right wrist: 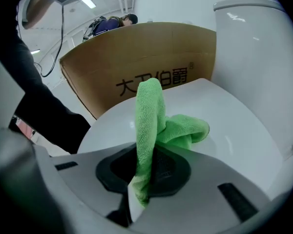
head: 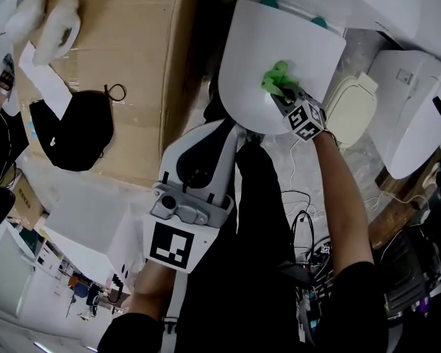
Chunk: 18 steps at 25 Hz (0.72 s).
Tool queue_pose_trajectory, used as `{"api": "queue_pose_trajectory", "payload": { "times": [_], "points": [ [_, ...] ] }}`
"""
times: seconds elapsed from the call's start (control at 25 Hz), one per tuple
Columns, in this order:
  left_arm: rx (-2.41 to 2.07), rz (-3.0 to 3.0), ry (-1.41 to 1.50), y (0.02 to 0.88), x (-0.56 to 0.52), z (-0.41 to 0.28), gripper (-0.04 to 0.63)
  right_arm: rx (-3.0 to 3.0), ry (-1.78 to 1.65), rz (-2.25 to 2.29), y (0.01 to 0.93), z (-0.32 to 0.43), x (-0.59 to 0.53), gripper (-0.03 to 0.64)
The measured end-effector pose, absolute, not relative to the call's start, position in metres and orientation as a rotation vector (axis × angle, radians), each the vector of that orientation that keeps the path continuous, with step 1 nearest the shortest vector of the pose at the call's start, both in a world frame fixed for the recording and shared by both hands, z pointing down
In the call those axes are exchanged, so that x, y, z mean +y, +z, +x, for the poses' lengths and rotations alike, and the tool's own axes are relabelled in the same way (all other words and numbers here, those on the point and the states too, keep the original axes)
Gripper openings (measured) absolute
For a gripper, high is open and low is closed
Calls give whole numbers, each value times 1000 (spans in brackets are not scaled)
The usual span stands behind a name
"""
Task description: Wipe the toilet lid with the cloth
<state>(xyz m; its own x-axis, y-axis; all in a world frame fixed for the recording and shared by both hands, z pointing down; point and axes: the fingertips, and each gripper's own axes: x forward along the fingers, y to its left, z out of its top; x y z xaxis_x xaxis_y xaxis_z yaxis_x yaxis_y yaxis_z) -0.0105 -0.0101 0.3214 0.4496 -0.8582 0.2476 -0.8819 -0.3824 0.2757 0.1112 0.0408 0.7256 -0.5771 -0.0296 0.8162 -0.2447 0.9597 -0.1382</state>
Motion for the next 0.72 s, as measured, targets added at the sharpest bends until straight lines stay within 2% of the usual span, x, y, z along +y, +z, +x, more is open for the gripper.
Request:
{"api": "queue_pose_trajectory", "payload": {
  "times": [0.36,0.6,0.72],
  "points": [
    [-1444,2354,101,324,5,5,6,-2180,348,124,733,111,162,51],
    [-1403,2373,111,324,4,15,6,-2174,509,152,727,109,156,51],
    [-1380,2384,116,326,-2,19,6,-2303,629,355,695,110,116,51]
  ]
}}
